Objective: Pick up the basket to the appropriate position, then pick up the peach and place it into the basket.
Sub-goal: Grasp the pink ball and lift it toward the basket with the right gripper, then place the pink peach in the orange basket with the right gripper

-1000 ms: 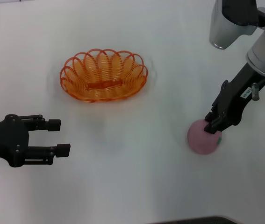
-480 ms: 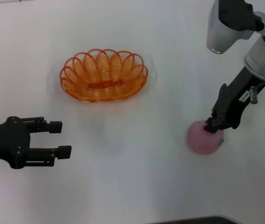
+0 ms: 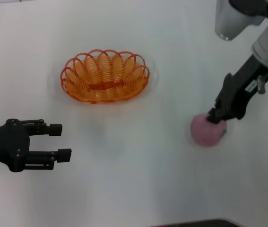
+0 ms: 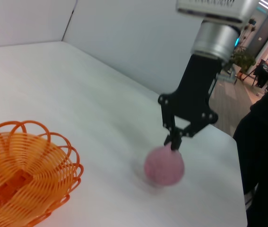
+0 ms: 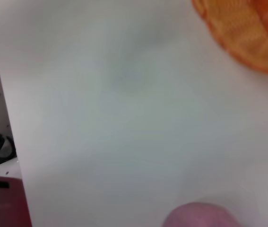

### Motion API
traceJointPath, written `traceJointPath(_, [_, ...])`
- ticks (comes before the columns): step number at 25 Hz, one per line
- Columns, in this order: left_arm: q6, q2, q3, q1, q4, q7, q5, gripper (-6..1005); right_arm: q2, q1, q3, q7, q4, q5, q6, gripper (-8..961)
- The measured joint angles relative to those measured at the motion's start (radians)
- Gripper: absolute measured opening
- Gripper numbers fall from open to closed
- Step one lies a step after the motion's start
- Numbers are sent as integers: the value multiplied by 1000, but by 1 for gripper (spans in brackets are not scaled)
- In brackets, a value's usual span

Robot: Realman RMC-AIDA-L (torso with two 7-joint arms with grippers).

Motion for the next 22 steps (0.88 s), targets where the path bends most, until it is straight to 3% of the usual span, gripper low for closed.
traceJointPath(15, [7,3,2,-12,-8,-14,32,786,5,89,57,26,-205,16,-105,38])
traceJointPath(18, [7,3,2,-12,-8,-15,35,786,5,90,73,24,-205,43,-79,38])
traceJointPath(22, [7,3,3,-12,-8,-17,36,786,5,35,75,20,-197,156,34,38])
